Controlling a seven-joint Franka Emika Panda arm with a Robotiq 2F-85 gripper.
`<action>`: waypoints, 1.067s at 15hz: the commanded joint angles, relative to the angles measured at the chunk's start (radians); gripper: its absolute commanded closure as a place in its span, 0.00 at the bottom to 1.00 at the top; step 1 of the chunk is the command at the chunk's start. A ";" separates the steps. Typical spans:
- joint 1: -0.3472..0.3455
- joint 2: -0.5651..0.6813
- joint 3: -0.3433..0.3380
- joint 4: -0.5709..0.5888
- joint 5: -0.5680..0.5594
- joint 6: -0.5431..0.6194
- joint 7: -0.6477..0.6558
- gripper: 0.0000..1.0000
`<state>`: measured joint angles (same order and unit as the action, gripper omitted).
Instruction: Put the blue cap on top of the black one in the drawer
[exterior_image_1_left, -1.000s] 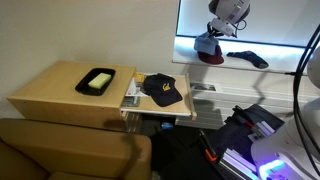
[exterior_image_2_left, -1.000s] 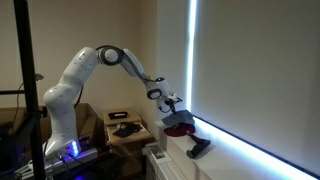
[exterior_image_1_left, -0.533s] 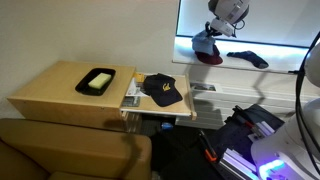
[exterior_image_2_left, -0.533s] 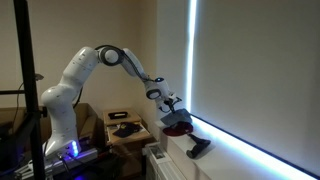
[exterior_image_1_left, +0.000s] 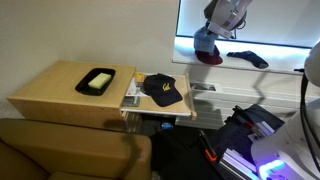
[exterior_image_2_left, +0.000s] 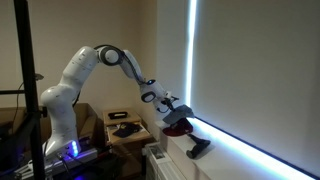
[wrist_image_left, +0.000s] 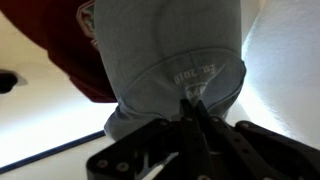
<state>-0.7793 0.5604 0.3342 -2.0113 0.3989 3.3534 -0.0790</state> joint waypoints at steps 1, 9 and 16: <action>-0.196 -0.031 0.270 -0.119 -0.134 0.017 0.018 0.99; -0.313 -0.003 0.389 -0.264 -0.316 -0.257 0.009 0.99; -0.461 0.019 0.583 -0.381 -0.316 -0.294 -0.274 0.99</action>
<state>-1.0823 0.5879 0.7445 -2.3185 0.0854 3.0498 -0.2248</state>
